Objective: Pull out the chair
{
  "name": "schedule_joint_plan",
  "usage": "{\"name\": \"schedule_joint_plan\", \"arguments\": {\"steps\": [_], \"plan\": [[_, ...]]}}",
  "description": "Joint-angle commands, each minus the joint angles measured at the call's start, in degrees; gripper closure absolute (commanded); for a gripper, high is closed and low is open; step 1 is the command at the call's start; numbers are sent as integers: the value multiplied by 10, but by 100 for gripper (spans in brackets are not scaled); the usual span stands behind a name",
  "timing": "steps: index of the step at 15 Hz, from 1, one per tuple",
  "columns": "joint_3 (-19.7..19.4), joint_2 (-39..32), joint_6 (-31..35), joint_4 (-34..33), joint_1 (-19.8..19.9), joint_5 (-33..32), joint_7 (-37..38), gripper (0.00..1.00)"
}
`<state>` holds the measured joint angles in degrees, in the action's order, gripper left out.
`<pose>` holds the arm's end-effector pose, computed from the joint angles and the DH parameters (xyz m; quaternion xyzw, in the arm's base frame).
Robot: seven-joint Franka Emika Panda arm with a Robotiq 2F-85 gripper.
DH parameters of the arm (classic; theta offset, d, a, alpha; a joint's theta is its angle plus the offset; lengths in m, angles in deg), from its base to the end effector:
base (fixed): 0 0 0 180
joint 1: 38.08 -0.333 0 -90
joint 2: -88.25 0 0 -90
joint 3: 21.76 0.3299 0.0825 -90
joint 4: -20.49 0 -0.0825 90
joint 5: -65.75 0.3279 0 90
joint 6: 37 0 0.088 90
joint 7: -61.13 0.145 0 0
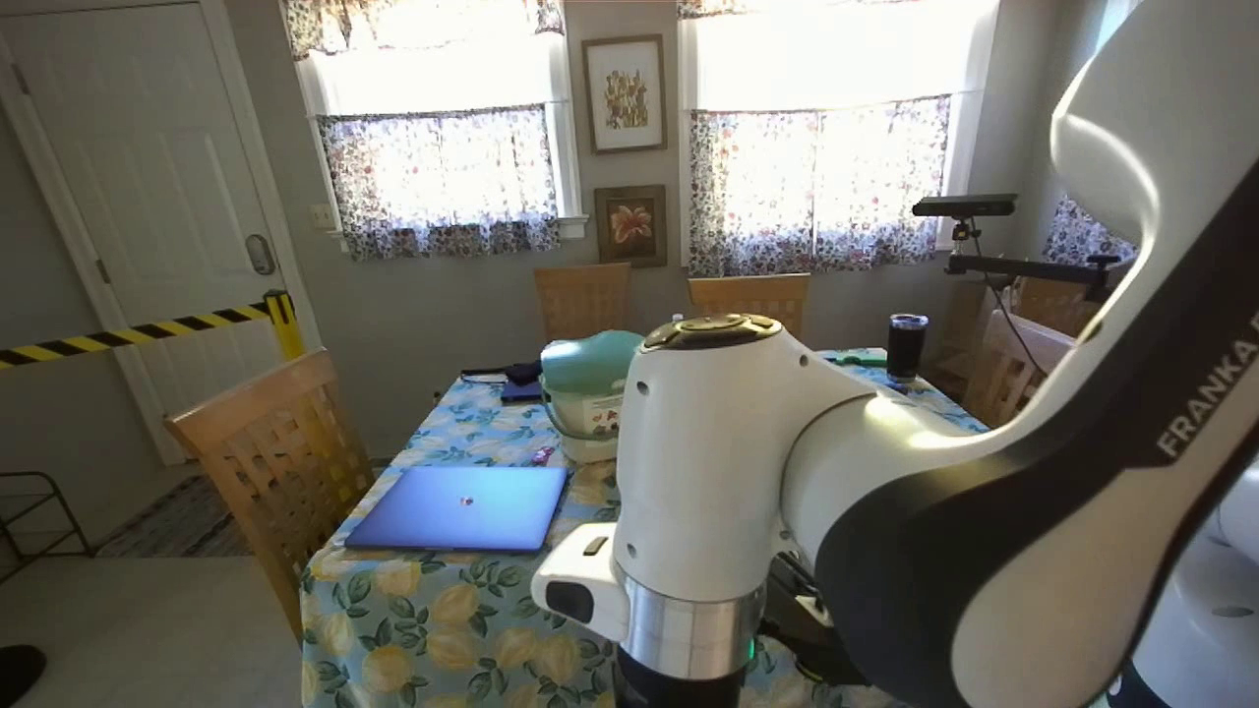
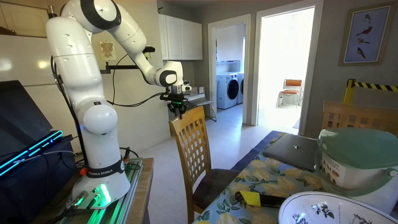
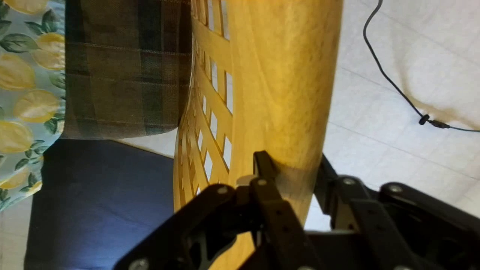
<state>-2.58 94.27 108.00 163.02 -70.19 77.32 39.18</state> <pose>0.2745 0.3461 0.3557 -0.8437 -0.5300 -0.0581 0.0631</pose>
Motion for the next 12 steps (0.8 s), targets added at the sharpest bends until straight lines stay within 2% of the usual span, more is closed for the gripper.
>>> {"name": "schedule_joint_plan", "arguments": {"steps": [1,5,6,7,8,12], "plan": [[-4,22,-64,-32,-72,118,-48,93],[-1,19,-61,-27,-105,130,-45,93],[17,22,-57,-23,-90,132,-46,93],[18,22,-57,-24,-90,125,-43,93],[19,23,-69,-26,-89,118,-45,46],[26,37,-57,-12,-81,79,-16,46]]}}
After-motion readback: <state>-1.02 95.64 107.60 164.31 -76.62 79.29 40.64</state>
